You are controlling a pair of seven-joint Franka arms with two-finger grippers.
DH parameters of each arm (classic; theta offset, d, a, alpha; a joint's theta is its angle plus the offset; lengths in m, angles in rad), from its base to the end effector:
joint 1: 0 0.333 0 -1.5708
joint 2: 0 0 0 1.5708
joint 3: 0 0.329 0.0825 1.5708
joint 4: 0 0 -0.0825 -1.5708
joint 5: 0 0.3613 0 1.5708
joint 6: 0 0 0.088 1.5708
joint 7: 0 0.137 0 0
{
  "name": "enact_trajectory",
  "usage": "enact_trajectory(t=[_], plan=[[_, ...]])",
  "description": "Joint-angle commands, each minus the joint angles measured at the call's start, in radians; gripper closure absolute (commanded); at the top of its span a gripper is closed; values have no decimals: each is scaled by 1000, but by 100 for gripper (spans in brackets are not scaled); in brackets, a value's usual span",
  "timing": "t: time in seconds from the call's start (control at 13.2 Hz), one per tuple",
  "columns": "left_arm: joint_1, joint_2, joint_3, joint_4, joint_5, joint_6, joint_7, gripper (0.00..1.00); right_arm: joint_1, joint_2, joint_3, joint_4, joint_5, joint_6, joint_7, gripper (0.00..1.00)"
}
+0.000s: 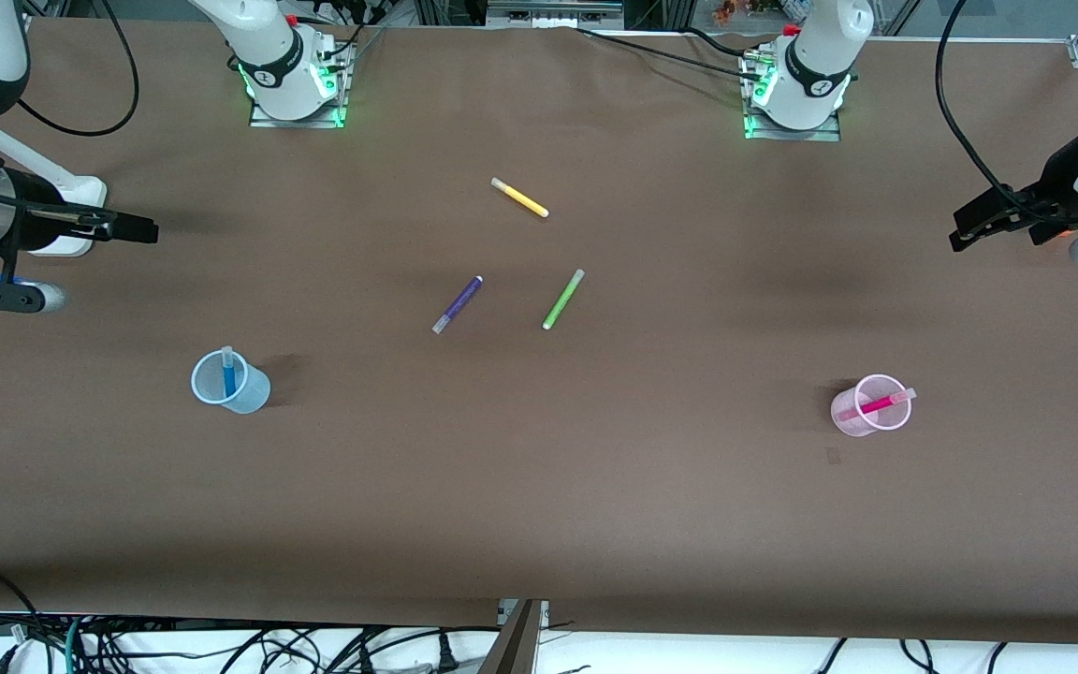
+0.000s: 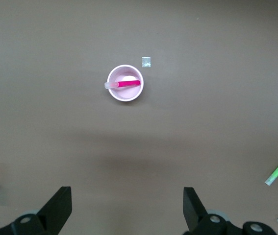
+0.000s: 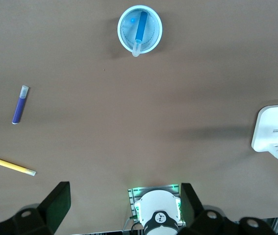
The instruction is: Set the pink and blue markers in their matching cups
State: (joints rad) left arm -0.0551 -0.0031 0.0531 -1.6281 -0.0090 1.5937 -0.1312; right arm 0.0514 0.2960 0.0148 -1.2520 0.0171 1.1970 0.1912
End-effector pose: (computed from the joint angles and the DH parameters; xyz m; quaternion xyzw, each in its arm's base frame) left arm 0.5304 -0.0022 0.5854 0.9978 0.0647 -0.0159 0.0035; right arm 0.5684 0.0391 0.5555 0.9828 -0.0598 -0.1745 0.0119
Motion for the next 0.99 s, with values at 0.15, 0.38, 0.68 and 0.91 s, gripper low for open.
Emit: enact_trajectory(t=[0.15,0.38,0.68,0.91], plan=[[46,-29,-42,-44,23,28,-1,0,1,-18,-1,-21,-19,-19,4,1],[46,-29,-42,-45,24,28,1,0,-13,-165,1,-243,-16,70,2,1],[54,-29,-42,-45,23,26,1,0,-25,-365,1,-506,-11,303,-65,1],[54,-29,-58,-45,21,20,1,0,-27,-396,1,-472,-49,340,-110,1]])
